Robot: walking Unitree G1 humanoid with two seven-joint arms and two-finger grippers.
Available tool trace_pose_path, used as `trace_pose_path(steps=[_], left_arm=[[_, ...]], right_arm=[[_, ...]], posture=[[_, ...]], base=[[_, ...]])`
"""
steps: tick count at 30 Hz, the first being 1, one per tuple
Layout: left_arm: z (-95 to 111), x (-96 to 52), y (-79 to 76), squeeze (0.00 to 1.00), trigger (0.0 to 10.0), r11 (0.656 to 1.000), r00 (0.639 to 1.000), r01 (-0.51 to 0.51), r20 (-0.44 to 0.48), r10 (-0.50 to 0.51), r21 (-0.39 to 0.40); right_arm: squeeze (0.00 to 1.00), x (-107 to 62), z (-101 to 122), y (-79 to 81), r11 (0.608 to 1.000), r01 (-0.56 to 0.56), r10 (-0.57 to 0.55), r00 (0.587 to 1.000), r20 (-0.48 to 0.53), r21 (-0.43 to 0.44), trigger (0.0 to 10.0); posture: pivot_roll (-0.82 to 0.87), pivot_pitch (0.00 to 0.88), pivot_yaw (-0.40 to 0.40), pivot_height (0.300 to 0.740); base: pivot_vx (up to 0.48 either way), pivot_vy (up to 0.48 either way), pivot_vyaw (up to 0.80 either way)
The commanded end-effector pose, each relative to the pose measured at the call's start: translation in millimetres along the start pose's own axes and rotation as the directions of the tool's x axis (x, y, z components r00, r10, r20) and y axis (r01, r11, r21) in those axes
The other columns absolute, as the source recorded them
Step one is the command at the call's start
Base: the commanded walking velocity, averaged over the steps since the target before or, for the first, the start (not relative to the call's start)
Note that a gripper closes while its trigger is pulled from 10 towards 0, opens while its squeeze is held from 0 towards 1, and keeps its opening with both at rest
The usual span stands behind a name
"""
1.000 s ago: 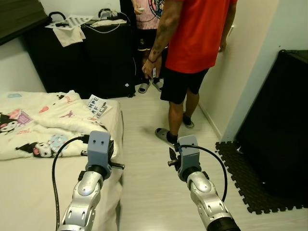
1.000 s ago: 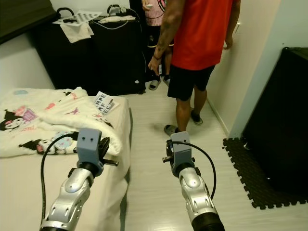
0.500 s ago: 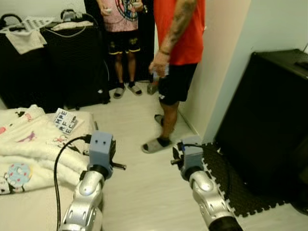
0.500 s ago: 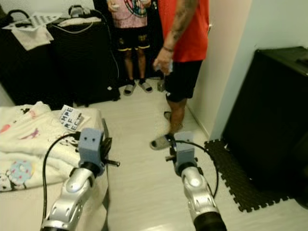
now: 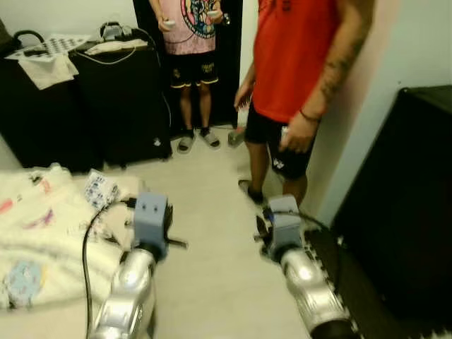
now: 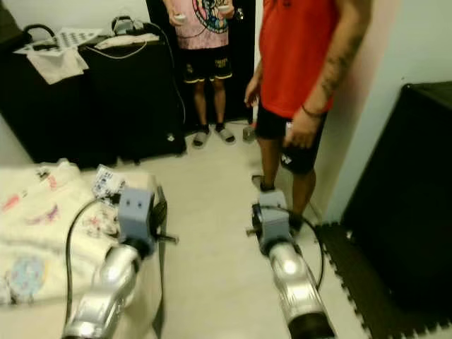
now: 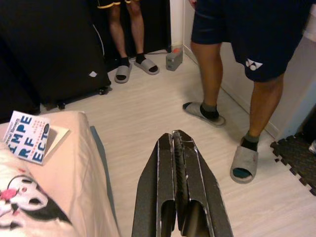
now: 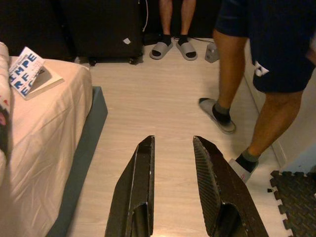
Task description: Clean up the room
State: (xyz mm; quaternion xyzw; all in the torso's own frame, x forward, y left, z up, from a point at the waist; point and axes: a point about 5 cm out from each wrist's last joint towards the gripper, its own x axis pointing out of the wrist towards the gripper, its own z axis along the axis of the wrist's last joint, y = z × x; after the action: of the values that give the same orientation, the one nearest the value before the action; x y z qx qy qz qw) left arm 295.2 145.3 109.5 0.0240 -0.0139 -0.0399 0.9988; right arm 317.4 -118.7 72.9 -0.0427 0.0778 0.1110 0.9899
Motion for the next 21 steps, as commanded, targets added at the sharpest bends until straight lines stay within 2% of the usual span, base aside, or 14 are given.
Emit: trace_pose_path(steps=[1,21], left_arm=[[-5.6,-2.0,0.5,0.0,10.0,1.0,1.0,-0.001,-0.028,0.001,0.008],[-5.6,-2.1,1.0,0.0,10.0,1.0,1.0,-0.005,-0.03,0.005,0.006]], right_arm=[[0.0,-1.9,-3.9,-5.8,1.0,0.016,-0.016,1.0,-0.015,-0.004,10.0],[0.0,-2.1,-4.4,-5.3,1.0,0.006,-0.007,1.0,-0.017,-0.011,10.0]], posture=[[-0.02,0.052,0.02,0.74],[-0.02,0.055,0.02,0.74]], base=[[0.382,0.0,0.0],[0.382,0.0,0.0]])
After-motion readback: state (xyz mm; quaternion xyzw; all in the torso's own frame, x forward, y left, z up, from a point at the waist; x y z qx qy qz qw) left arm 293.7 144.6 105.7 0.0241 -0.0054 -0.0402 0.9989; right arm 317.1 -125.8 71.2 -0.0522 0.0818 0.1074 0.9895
